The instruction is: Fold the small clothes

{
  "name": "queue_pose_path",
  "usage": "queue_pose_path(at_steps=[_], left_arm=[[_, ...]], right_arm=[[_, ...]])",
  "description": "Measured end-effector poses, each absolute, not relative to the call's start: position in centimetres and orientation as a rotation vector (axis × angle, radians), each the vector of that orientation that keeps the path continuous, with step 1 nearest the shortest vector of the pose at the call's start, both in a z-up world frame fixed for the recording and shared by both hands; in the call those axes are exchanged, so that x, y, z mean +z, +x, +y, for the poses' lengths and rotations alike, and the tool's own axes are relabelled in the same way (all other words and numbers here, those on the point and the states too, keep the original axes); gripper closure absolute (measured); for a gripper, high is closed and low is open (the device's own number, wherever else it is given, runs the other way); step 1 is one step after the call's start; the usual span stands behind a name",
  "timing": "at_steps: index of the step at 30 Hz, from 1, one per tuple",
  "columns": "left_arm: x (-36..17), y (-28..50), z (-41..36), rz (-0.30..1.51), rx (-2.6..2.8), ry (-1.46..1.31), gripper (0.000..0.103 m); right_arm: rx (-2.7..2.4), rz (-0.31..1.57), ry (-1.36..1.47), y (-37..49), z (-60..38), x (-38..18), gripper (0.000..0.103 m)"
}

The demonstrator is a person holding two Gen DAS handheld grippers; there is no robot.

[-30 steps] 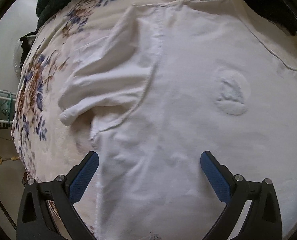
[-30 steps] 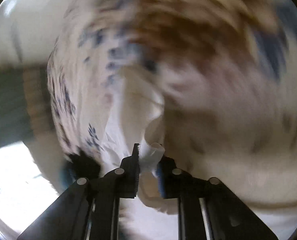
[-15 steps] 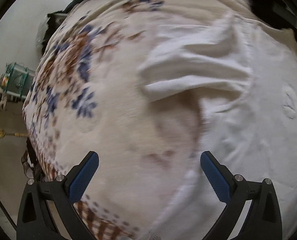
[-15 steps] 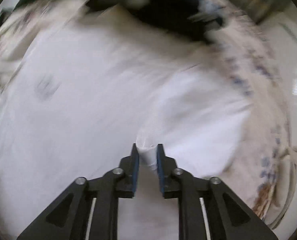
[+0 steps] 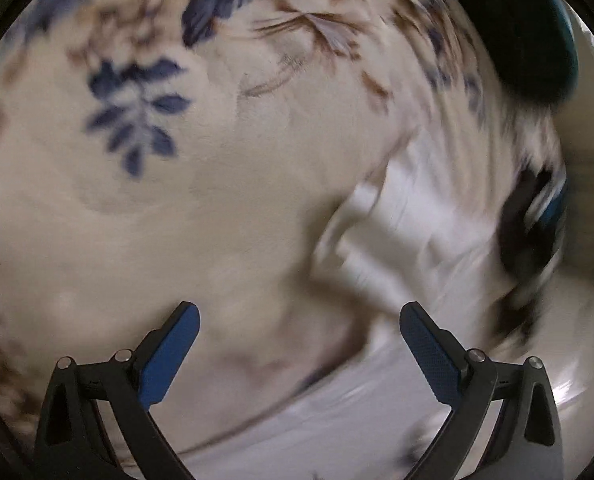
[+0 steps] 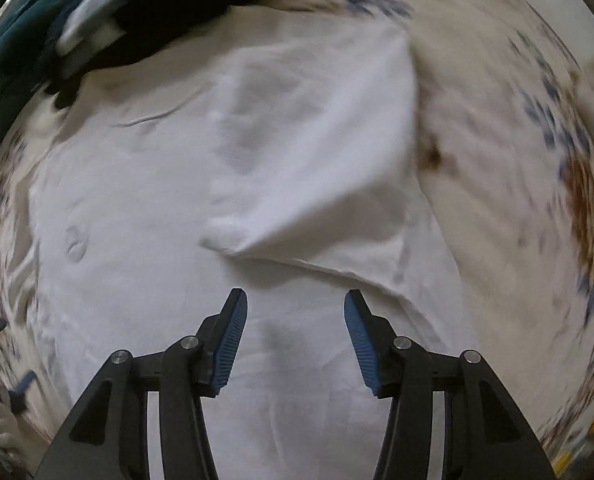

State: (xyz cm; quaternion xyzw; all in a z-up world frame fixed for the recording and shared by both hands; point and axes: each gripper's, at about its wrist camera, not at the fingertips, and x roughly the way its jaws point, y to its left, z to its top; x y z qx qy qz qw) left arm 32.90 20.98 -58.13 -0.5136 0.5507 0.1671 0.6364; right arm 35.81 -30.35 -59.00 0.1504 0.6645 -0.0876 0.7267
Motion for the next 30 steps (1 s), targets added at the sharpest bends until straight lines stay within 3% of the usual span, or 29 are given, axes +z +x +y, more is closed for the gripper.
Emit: queue_pose_path(at_steps=[3, 5, 7, 8, 13, 17, 22, 25, 27, 28, 29, 30], left_arm=[[-59.2, 34.2, 21.4, 1.183, 0.365, -1.304, 0.006], [-59.3, 35.9, 21.0, 1.182, 0.360, -1.270, 0.020], [-59.2, 37.6, 20.3, 1.200, 0.359, -1.177, 0.077], [-59.0, 38.2, 19.7, 1.201, 0.348, -1.133, 0.096], [-55.3, 40.6, 17.9, 1.127, 0.297, -0.878, 0.096], [-50.2, 42.2, 11.6, 1.048, 0.115, -0.565, 0.096], [-50.8, 42.6, 0.9, 1.189, -0.188, -0.355, 0.092], [-51.9, 40.8, -1.4, 1.269, -0.275, -0.293, 0.087], [-51.6, 39.9, -0.3, 1.287, -0.243, -0.282, 0.058], [-51.6, 39.6, 1.0, 1.291, -0.222, -0.288, 0.034], [-51.5, 39.6, 2.9, 1.288, -0.171, -0.292, 0.016], [-51.4, 40.1, 4.0, 1.283, -0.129, -0.297, 0.015]], right_arm=[[-0.244, 1.472, 0.364, 36.5, -30.5, -59.8, 0.050], [-0.260, 1.472, 0.369, 36.9, -30.4, -60.0, 0.050], [-0.265, 1.473, 0.378, 36.5, -30.1, -60.1, 0.050], [-0.269, 1.473, 0.377, 36.9, -29.8, -60.2, 0.050], [-0.275, 1.454, 0.367, 36.6, -28.0, -59.5, 0.050], [-0.297, 1.441, 0.372, 35.8, -29.5, -58.9, 0.050], [-0.339, 1.454, 0.408, 35.0, -31.5, -58.4, 0.050], [-0.352, 1.462, 0.438, 34.4, -32.9, -57.8, 0.050], [-0.341, 1.458, 0.457, 34.2, -33.2, -57.2, 0.050], [-0.325, 1.455, 0.468, 33.6, -34.2, -56.3, 0.050], [-0.305, 1.453, 0.479, 33.5, -34.5, -55.9, 0.050], [-0.275, 1.450, 0.494, 34.0, -34.2, -55.7, 0.050]])
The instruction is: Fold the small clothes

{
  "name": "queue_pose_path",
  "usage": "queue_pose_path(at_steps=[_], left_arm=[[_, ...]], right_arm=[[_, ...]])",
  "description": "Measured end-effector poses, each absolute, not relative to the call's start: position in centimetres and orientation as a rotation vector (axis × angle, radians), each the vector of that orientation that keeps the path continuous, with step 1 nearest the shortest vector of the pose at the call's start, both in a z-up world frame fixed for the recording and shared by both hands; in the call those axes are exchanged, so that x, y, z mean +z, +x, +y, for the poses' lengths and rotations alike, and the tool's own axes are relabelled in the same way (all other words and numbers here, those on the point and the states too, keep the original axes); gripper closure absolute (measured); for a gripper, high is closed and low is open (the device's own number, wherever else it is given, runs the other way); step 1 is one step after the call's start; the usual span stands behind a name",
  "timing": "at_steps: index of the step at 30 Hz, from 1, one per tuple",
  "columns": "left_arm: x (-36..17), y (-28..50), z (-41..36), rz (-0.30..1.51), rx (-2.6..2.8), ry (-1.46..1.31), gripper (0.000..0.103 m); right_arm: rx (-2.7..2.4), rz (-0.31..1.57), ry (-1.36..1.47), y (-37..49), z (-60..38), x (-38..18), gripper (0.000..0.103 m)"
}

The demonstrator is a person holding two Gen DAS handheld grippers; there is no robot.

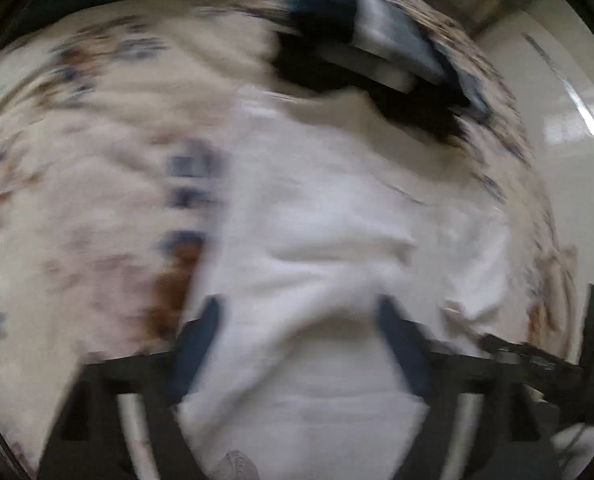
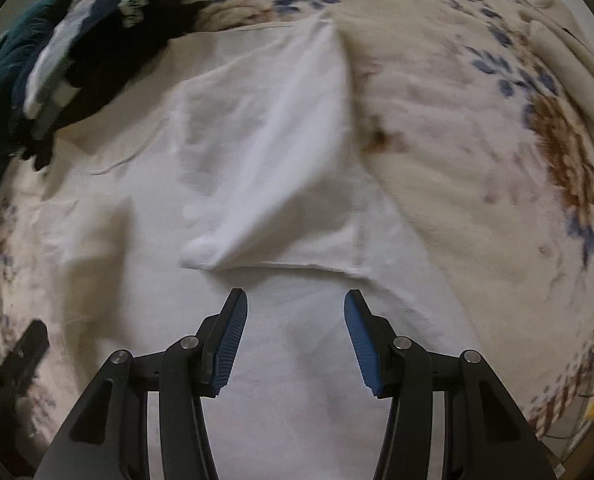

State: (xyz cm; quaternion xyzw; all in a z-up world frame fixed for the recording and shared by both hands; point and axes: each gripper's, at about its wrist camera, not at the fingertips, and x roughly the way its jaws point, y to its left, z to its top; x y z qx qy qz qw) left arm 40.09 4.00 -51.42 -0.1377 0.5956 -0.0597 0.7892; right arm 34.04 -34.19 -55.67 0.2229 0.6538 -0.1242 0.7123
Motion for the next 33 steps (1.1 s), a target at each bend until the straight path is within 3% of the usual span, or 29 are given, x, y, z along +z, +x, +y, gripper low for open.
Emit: queue_pose_path(at_steps=[4, 9, 14, 18, 21, 24, 27, 33], left_arm=[[-52.6, 41.5, 9.1, 1.288, 0.025, -0.278, 0.015], [-54.4, 44.3, 9.7, 1.287, 0.073, -0.188, 0.015], [-56.2, 45.5, 6.6, 1.323, 0.050, -0.076, 0.015], [-57.6, 44.5, 6.5, 1.369, 0.064, -0.043, 0.015], [-55.6, 43.5, 6.9, 1.335, 0.071, -0.033, 0.015], [-52.0, 41.8, 6.3, 1.255, 0.088, 0.015, 0.015], [-48.9, 40.2, 4.6, 1.217, 0.077, 0.051, 0.003], [-44.6, 37.8, -1.6, 1.194, 0.045, 0.040, 0.000]], right_arm=[[-0.153, 1.434, 0.582, 36.5, -32.0, -55.0, 0.047], [0.004, 1.430, 0.610, 39.8, -27.7, -54.9, 0.046], [0.056, 1.622, 0.229, 42.1, -21.1, -58.7, 0.045], [0.031, 1.636, 0.152, 41.1, -21.6, -58.7, 0.045], [-0.029, 1.597, 0.224, 40.4, -24.8, -55.9, 0.043], [-0.097, 1.558, 0.289, 39.3, -29.2, -52.3, 0.028], [-0.115, 1.533, 0.378, 37.8, -33.7, -48.7, 0.016], [-0.067, 1.558, 0.457, 34.6, -41.1, -45.4, 0.015]])
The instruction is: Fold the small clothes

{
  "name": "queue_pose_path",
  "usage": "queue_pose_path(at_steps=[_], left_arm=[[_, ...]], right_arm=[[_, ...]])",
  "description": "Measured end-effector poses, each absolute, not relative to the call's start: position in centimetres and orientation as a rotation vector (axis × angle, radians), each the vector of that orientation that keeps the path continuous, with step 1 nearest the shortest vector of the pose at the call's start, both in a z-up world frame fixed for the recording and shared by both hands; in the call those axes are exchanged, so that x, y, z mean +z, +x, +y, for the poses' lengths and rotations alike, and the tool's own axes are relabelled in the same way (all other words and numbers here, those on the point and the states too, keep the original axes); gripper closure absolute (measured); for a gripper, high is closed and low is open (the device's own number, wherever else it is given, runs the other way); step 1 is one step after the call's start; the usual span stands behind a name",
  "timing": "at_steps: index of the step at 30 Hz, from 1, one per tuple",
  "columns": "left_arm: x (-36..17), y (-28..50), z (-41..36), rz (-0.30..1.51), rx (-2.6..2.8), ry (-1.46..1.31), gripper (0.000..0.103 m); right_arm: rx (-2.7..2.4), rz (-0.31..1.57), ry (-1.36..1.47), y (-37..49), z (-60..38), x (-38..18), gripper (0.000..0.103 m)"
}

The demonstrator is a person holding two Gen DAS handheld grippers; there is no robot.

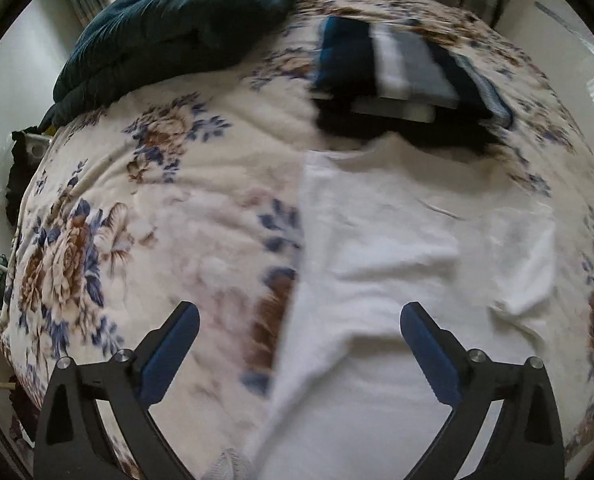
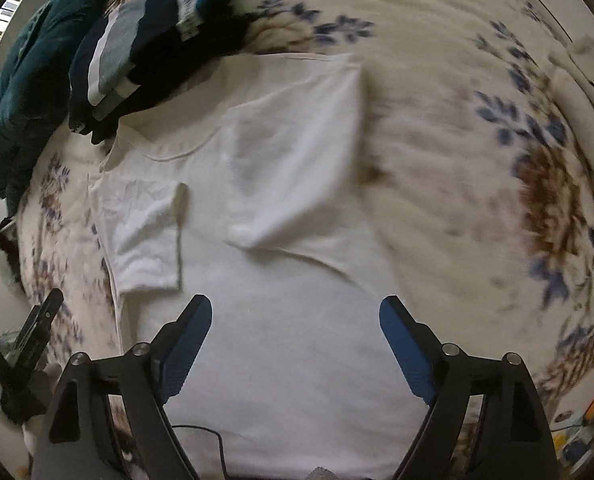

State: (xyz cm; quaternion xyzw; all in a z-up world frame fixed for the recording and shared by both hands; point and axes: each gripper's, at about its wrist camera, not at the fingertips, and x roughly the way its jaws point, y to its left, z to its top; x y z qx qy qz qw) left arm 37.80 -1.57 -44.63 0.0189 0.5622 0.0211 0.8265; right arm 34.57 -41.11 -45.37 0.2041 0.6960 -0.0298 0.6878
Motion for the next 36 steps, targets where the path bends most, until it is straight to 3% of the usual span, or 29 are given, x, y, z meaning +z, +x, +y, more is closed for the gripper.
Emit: queue_pose_path(at_steps=[6, 15, 18, 20, 22, 23, 30, 32, 36], left_arm=[[-45.2, 29.5, -12.1, 1.358, 0.046, 0.022, 0.000], [-52.4, 15.0, -28.2, 1.649, -0.124, -0.097, 0.003], [-55.1, 12.2, -32.0, 1.699, -0.190, -0.105, 0.020], [-57.9, 11.1, -33.8, 1.753, -0.200, -0.120, 0.064], [-59.8, 10.6, -34.5, 1.780, -0.156, -0.093, 0.093], [-60.2, 10.6, -34.4, 1.750, -0.117, -0.085, 0.099], [-57.4, 9.8, -31.7, 1.628, -0.061, -0.174, 0.103], [-56.1, 9.4, -30.6, 1.593, -0.052, -0.197, 0.103], [-54.2, 9.7, -27.7, 1.546, -0.006, -0.255, 0.103]], right_arm=[[0.047, 1.672, 0.351, 32.1, -47.5, -46.5, 0.015], [0.098, 1.705, 0.244, 31.8, -57.9, -46.8, 0.020], [0.102, 1.702, 0.272, 33.4, -59.5, -47.9, 0.020], [0.120, 1.687, 0.281, 34.9, -59.9, -48.6, 0.020], [0.146, 1.668, 0.301, 36.4, -59.8, -49.3, 0.020], [0.158, 1.658, 0.317, 37.4, -59.7, -49.7, 0.020], [0.304, 1.578, 0.489, 46.7, -56.4, -53.5, 0.020], [0.310, 1.578, 0.534, 49.3, -55.0, -55.2, 0.026], [0.306, 1.653, 0.643, 51.8, -52.6, -58.8, 0.049]])
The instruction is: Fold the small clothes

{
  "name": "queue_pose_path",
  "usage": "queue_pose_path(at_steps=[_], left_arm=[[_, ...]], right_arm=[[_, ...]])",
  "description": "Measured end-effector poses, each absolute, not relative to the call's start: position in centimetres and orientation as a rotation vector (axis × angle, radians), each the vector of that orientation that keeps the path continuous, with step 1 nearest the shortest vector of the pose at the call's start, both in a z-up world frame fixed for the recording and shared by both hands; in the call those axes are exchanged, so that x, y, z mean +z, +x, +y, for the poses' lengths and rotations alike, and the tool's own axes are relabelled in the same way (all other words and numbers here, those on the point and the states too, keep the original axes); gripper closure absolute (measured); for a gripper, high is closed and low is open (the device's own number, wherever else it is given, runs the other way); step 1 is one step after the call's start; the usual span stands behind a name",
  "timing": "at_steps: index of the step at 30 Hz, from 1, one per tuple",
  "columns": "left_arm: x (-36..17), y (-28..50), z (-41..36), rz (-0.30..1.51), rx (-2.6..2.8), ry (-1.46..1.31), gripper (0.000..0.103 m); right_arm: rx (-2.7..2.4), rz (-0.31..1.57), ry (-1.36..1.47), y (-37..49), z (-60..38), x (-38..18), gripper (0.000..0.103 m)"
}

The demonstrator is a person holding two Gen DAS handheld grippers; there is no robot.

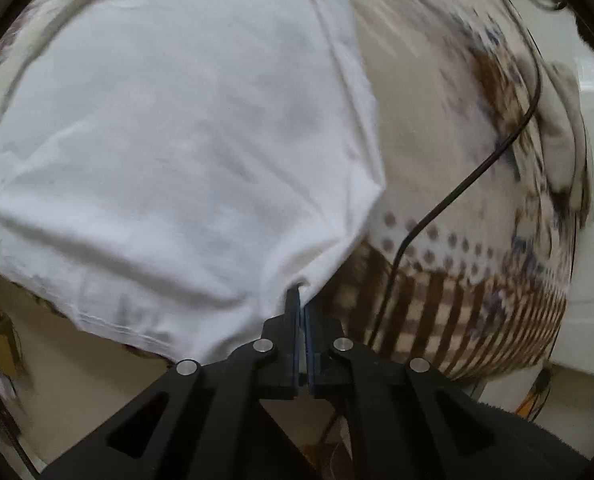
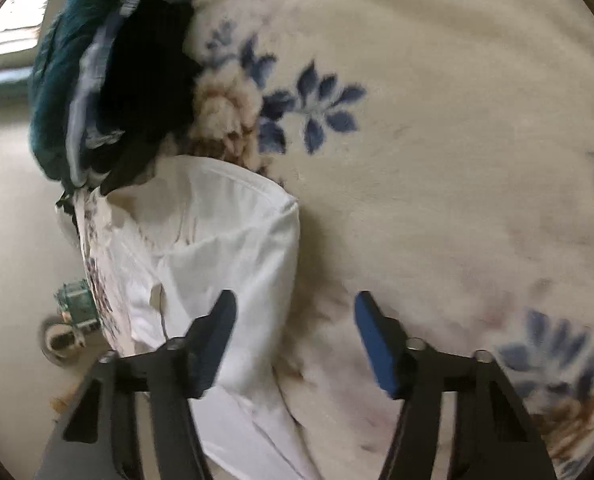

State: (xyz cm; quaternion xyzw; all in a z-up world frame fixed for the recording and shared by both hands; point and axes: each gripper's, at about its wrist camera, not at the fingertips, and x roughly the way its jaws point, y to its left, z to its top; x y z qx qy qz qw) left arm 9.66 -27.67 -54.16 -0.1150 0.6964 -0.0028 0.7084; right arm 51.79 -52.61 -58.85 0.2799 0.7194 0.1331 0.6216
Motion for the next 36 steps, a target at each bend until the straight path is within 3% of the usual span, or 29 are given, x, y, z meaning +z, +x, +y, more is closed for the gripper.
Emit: queue_pose_path(at_steps=[1, 2, 3, 4, 13, 22, 27, 36], left_arm=[[-53.7, 9.7, -27.0, 1.537, 0.005, -0.271, 0.103], [-52.9, 9.5, -25.9, 1.519, 0.027, -0.279, 0.103], [-52.2, 9.5, -25.0, 1.507, 0.036, -0.289, 0.103], [-51.8, 9.3, -24.4, 1.499, 0.040, -0.301, 0.103], [-46.2, 9.0, -14.6, 1.399, 0.195, -0.438, 0.103], [-47.0, 8.9, -2.8, 1.331, 0.294, -0.527, 0.103], [-49.9, 8.8, 5.5, 1.342, 0.318, -0.595, 0.103], [-57.2, 9.8, 12.8, 1.457, 0.221, -0.643, 0.102]], right_arm=[[0.308, 1.668, 0.662, 52.1, -52.0, -59.4, 0.062], [0.300, 1.687, 0.661, 52.3, -51.3, -59.8, 0.068], [0.298, 1.681, 0.646, 52.5, -50.7, -59.6, 0.088], [0.293, 1.666, 0.623, 52.6, -50.2, -59.1, 0.100], [0.399, 1.572, 0.457, 54.0, -42.8, -48.8, 0.101], [0.478, 1.504, 0.222, 57.4, -25.8, -41.3, 0.101], [0.441, 1.504, 0.060, 58.8, -14.7, -43.4, 0.101], [0.238, 1.594, -0.200, 59.9, -2.3, -53.5, 0.100]])
